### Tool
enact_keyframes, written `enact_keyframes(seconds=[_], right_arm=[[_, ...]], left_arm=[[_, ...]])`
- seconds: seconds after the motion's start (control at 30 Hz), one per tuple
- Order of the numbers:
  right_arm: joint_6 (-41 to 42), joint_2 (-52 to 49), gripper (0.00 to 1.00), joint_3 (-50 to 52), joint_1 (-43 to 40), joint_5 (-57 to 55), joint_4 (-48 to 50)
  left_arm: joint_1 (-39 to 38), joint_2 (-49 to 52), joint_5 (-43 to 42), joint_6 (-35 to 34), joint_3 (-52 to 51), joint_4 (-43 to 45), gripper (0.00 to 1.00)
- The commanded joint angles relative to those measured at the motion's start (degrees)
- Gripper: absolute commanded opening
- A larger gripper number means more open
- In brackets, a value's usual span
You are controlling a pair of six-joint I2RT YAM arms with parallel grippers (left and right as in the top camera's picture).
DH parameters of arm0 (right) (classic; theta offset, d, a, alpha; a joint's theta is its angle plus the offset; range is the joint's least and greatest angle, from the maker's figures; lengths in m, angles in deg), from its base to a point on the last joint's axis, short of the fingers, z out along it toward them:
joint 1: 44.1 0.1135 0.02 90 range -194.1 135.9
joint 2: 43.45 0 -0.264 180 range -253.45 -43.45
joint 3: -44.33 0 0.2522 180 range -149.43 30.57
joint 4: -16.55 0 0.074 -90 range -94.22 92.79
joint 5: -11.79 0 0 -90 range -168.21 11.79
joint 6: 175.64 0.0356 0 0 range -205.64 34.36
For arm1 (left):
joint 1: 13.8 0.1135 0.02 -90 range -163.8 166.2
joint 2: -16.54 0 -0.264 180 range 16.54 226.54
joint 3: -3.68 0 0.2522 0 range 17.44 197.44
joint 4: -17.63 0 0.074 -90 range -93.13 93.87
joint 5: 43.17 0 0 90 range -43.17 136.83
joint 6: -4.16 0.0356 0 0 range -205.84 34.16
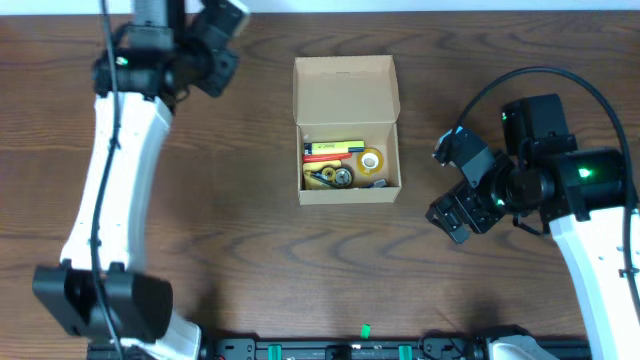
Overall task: Pack container
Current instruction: 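Open the left gripper and lift it out of the box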
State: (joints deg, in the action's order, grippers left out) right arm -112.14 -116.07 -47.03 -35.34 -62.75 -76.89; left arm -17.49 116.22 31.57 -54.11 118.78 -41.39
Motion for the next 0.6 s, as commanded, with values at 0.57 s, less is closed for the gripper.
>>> enact_keyframes(seconds=[0.57], right_arm=[[-0.57, 0.46, 0.99, -0.26, -0.44, 0.22, -0.02]], left_arm=[[2.75, 22.25, -18.27, -11.17, 0.39, 11.37, 0.06]])
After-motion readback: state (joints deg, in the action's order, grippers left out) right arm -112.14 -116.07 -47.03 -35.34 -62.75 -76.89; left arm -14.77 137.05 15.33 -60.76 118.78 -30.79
